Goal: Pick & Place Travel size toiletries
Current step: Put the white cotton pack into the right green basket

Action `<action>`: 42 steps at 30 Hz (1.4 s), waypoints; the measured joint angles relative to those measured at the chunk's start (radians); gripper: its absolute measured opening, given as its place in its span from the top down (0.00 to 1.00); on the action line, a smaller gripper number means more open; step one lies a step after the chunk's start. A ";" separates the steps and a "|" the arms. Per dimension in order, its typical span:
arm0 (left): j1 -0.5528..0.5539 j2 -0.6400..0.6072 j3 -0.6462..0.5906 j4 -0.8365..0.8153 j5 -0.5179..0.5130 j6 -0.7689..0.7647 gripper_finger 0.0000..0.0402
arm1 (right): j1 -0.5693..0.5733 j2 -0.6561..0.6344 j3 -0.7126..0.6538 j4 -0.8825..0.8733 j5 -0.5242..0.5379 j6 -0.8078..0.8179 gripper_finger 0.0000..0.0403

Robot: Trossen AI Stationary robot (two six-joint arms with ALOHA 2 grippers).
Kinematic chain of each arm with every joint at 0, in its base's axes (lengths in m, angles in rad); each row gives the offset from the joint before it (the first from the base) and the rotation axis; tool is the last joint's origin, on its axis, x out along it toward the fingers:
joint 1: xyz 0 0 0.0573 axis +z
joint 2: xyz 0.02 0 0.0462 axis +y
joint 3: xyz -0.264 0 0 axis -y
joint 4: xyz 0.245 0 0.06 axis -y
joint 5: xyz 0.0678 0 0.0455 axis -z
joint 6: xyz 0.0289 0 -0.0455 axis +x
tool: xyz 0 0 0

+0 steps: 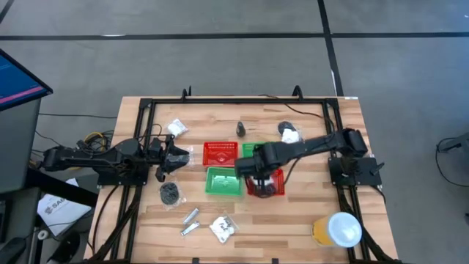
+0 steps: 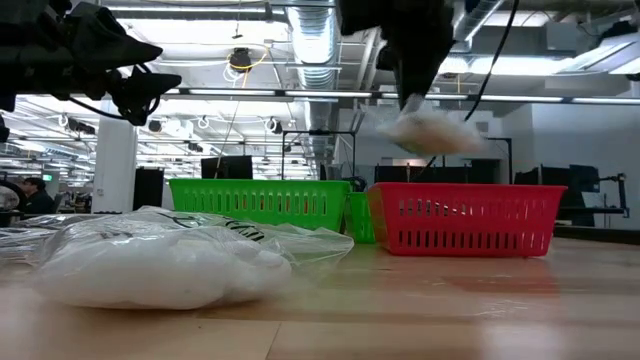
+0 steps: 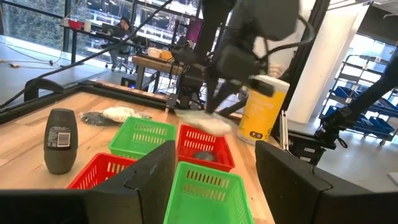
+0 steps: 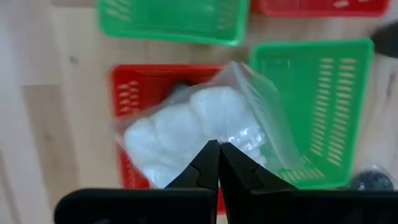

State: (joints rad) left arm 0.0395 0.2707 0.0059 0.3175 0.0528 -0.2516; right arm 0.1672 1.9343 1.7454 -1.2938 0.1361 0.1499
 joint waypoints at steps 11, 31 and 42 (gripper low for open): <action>0.000 0.002 0.000 0.000 0.000 0.000 0.47 | -0.151 -0.001 0.000 0.007 0.000 -0.057 1.00; 0.000 0.002 0.000 0.005 0.000 0.000 0.47 | -0.299 0.000 -0.152 0.095 -0.008 -0.124 1.00; 0.000 0.002 0.000 0.005 0.000 0.000 0.47 | -0.319 0.000 -0.164 0.104 -0.009 -0.116 1.00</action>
State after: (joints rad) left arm 0.0397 0.2726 0.0059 0.3229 0.0528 -0.2516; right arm -0.1513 1.9345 1.5810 -1.1898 0.1276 0.0341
